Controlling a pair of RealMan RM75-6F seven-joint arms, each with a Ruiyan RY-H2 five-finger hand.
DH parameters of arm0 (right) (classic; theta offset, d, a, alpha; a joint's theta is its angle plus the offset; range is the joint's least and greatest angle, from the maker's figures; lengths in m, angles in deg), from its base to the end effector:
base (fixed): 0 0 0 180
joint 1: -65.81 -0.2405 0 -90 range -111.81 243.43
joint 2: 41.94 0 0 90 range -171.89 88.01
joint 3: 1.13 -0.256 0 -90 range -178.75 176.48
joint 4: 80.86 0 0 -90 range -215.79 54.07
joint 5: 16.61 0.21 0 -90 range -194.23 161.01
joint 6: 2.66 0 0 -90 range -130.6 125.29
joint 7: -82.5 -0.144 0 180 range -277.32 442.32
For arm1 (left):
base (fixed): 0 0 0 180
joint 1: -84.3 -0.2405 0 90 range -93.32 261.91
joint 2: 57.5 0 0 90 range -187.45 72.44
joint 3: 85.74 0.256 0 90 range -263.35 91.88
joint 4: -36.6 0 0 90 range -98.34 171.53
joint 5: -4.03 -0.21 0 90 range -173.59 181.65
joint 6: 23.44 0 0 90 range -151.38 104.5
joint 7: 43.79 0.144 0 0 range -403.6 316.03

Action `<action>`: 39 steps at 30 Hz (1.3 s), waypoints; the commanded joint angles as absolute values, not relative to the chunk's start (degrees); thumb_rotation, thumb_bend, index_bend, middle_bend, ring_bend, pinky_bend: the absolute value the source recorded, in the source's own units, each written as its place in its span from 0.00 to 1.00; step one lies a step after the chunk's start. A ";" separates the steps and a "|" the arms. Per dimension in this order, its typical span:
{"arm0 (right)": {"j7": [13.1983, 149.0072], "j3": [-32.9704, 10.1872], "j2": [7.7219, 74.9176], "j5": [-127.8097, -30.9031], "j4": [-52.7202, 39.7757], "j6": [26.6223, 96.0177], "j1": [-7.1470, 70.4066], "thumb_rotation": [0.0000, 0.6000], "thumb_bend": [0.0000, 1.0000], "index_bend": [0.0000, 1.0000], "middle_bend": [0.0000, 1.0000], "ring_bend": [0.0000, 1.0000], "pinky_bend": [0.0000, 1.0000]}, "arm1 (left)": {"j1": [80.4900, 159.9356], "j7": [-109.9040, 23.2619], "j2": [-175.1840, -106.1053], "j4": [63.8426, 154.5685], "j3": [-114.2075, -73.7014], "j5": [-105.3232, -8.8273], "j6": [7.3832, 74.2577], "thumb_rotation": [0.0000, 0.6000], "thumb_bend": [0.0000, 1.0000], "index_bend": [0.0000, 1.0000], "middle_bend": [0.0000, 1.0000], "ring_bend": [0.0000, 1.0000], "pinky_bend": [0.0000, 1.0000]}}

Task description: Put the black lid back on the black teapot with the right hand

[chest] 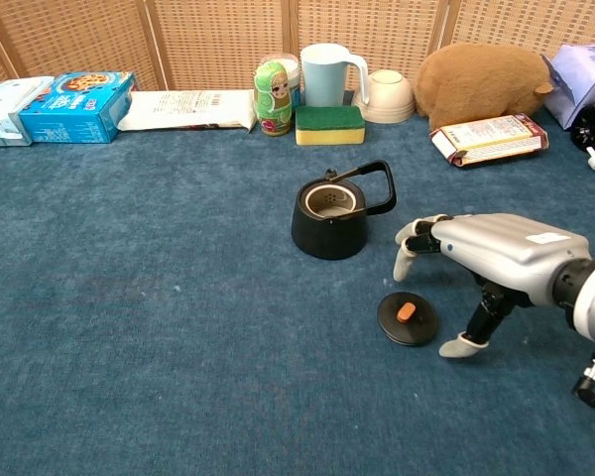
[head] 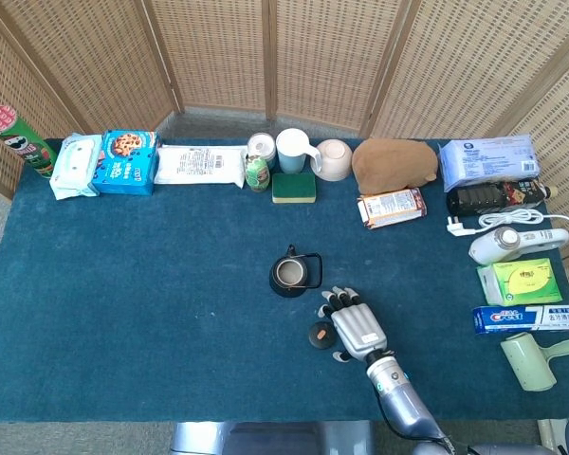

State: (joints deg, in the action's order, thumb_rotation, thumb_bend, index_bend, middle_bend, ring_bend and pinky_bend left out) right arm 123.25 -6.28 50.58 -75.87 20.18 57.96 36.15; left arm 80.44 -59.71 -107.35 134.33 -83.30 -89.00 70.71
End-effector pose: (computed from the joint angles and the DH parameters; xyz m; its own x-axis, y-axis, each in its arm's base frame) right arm -0.1537 -0.2409 -0.0478 0.4668 -0.4084 0.7844 -0.8768 -0.3294 0.3502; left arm -0.3085 0.1144 0.2285 0.2813 0.0029 0.9596 0.9596 0.0111 -0.2813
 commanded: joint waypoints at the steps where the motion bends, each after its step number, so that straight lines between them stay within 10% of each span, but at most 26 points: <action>1: 123.13 -6.31 50.87 -75.44 20.00 58.10 35.83 1.00 0.14 0.30 0.10 0.06 0.00 | 80.44 -59.85 -107.31 134.30 -83.31 -88.99 70.71 1.00 0.13 0.00 0.00 0.00 0.06; 39: 120.95 -5.17 52.68 -73.96 19.56 60.81 33.23 1.00 0.23 0.42 0.13 0.08 0.00 | 80.35 -61.14 -106.97 134.15 -83.12 -89.20 70.77 1.00 0.13 0.00 0.00 0.00 0.06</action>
State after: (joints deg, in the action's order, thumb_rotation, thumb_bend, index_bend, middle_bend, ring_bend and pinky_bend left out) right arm 121.01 -5.22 52.88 -73.77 19.32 60.62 33.19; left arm 80.35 -61.14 -106.97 134.15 -83.12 -89.20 70.77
